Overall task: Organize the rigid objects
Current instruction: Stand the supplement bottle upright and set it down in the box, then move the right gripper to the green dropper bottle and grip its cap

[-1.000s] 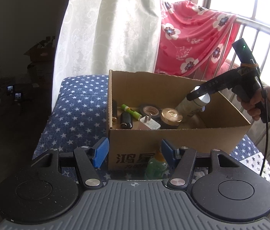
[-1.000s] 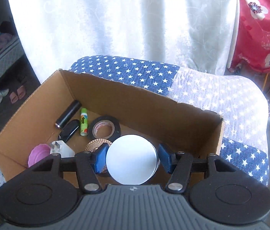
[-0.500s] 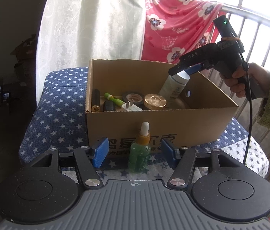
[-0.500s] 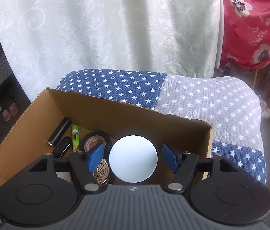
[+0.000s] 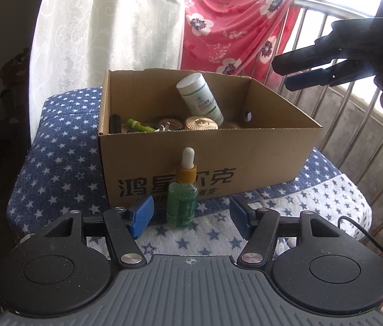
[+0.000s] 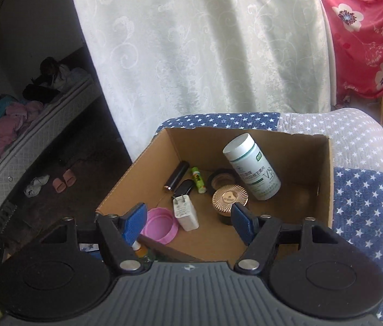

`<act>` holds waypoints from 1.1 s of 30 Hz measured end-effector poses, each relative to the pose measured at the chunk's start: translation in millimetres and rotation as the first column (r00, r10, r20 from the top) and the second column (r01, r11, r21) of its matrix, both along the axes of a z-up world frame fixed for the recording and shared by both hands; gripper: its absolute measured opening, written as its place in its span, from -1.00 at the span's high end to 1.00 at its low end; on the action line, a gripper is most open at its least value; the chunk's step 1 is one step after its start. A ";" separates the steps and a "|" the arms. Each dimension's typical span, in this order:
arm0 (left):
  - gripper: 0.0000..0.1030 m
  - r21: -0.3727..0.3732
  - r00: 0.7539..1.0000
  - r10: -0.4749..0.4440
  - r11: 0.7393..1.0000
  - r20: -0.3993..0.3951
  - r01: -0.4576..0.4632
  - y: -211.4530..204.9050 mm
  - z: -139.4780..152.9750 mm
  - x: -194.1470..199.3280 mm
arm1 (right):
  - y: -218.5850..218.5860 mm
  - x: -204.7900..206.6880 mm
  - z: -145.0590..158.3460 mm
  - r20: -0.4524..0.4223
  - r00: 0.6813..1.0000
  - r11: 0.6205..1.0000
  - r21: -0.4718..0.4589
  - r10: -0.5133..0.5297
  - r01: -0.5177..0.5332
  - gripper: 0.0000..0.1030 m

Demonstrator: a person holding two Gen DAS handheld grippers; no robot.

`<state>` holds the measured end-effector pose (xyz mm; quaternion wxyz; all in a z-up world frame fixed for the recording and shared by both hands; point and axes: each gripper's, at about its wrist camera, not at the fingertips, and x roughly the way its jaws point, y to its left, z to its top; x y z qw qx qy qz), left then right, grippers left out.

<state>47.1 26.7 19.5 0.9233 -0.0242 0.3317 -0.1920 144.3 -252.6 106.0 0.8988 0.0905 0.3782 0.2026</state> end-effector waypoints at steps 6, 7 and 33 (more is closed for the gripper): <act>-0.20 0.057 0.999 0.016 0.998 0.041 -0.018 -11.0 -14.6 -0.2 | 33.5 -39.5 -26.9 0.015 1.000 0.997 0.069 0.024 -0.025 -0.27; -0.19 0.066 0.998 0.021 0.997 0.052 -0.025 -12.1 -17.1 0.6 | 38.6 -42.1 -33.4 0.025 1.000 0.998 0.067 0.015 -0.017 -0.25; 0.40 0.121 0.996 0.068 0.990 0.050 -0.074 -31.6 -46.6 14.2 | 82.4 -19.0 -95.2 0.055 0.998 0.997 0.078 -0.032 0.027 0.64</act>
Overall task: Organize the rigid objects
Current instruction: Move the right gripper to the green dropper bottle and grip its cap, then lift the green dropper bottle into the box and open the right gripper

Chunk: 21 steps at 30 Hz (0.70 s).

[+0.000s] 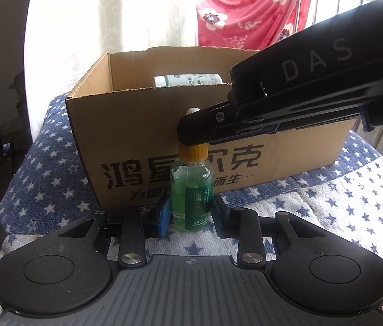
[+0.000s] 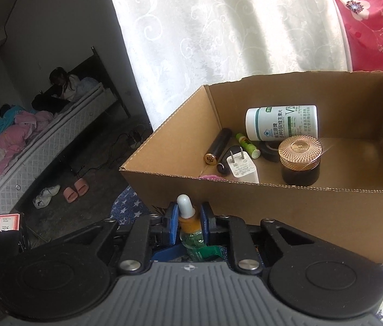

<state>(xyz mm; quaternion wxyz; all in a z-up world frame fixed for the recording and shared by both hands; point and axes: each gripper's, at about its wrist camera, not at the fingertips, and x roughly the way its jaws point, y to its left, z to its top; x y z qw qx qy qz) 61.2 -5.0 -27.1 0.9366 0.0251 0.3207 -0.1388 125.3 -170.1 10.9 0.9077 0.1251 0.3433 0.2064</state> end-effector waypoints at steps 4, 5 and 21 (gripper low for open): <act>0.40 0.008 0.999 -0.010 1.000 0.034 0.010 -1.7 13.5 -13.0 | -3.7 -9.3 10.1 0.016 1.000 1.000 0.014 0.010 -0.011 0.65; 0.40 0.007 0.999 -0.013 1.000 0.043 0.012 -1.9 17.9 -16.0 | -4.4 -13.4 14.9 0.027 1.000 1.000 0.015 0.014 -0.015 0.65; 0.40 -0.063 0.978 -0.174 0.981 0.119 0.183 -42.0 123.8 49.9 | -70.6 3.9 134.0 0.180 0.984 0.999 0.043 -0.001 -0.006 0.66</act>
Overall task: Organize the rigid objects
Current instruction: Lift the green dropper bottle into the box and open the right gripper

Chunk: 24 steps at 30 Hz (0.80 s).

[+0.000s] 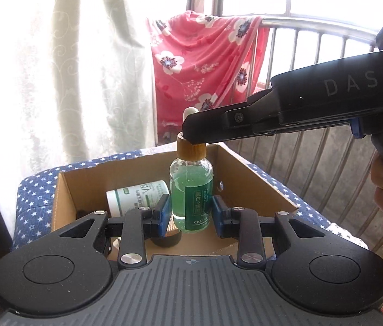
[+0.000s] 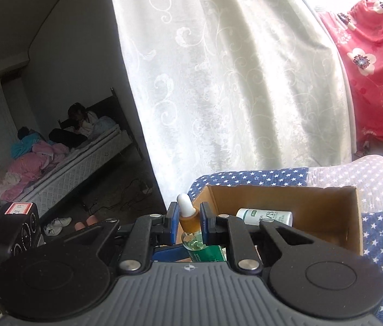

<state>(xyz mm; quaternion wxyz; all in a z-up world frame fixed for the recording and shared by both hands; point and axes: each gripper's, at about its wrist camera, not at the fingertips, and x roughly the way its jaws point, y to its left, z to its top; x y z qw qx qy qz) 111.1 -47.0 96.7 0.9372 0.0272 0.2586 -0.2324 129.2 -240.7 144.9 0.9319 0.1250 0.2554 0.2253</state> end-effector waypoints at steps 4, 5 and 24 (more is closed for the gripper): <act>0.40 0.004 0.993 -0.039 0.999 -0.110 0.040 -24.0 -22.1 40.2 | -27.8 31.6 -18.3 -0.074 0.996 0.999 -0.003 -0.051 0.051 0.66; 0.40 0.003 0.989 -0.047 0.999 -0.143 0.048 -28.9 -29.5 48.7 | -33.3 38.8 -26.5 -0.097 0.993 0.998 -0.008 -0.061 0.061 0.66; 0.28 -0.017 0.954 -0.063 0.998 -0.292 0.061 -26.5 -68.5 69.6 | -52.9 70.9 -93.5 -0.298 0.953 0.996 -0.090 -0.048 0.022 0.62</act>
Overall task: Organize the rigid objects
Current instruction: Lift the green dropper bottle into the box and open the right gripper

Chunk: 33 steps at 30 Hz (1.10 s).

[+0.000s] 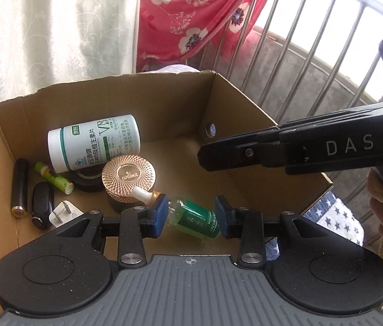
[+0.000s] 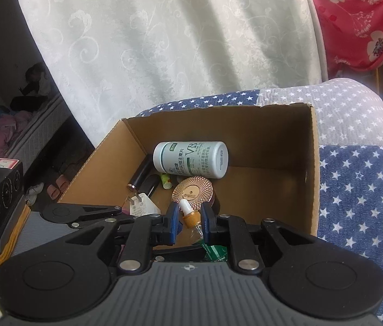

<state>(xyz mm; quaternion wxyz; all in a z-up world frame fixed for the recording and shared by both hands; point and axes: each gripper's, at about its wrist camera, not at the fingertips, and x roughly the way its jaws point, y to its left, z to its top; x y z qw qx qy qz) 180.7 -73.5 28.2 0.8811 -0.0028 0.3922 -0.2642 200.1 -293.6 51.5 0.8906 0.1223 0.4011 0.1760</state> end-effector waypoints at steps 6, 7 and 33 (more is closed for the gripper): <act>0.28 -0.023 0.994 0.096 0.995 0.057 -0.095 33.2 19.4 -3.2 | 12.3 24.9 23.1 0.022 0.999 0.999 -0.019 0.030 -0.030 0.59; 0.28 -0.017 0.990 0.125 0.992 0.068 -0.124 39.2 23.0 -1.1 | 15.7 33.3 23.4 0.014 0.999 0.999 -0.022 0.034 -0.034 0.59; 0.25 0.003 0.959 0.270 0.963 0.092 -0.271 97.6 27.7 -32.2 | 138.2 180.4 -36.8 -0.276 0.926 0.943 -0.140 0.256 -0.302 0.56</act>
